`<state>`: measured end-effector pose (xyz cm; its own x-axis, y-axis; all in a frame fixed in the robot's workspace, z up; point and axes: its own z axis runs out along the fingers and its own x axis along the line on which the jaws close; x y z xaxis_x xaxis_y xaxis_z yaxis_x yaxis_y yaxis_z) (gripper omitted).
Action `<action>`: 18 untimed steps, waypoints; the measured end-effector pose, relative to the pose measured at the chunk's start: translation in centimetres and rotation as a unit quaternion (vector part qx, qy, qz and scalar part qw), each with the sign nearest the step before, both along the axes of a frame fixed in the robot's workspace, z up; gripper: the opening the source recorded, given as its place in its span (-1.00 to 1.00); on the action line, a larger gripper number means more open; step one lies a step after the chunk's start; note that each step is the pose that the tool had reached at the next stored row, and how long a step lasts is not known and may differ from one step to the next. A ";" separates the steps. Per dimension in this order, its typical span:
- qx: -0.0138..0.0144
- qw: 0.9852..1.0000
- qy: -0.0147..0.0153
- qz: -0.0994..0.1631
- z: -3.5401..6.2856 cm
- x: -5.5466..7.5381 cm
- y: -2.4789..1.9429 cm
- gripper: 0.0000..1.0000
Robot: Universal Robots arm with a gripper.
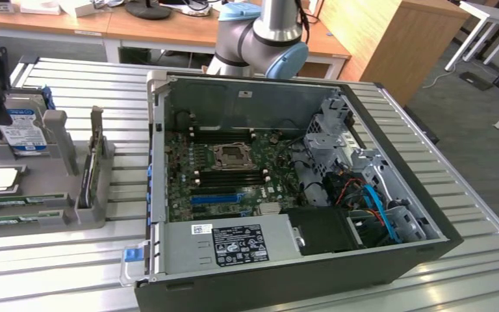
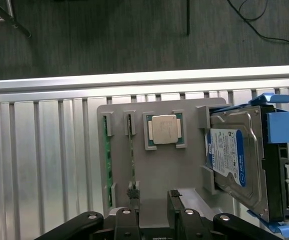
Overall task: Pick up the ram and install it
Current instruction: 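Pick up the ram and move it above insertion slot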
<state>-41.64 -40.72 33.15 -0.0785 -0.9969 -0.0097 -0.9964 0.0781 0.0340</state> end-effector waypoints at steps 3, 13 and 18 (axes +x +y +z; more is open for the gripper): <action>0.000 1.000 0.000 0.000 -0.27 0.0 0.00 -0.29; 0.000 1.000 0.000 0.000 -1.21 0.0 0.00 -0.29; 0.000 1.000 0.000 0.000 -1.71 0.0 0.00 -0.29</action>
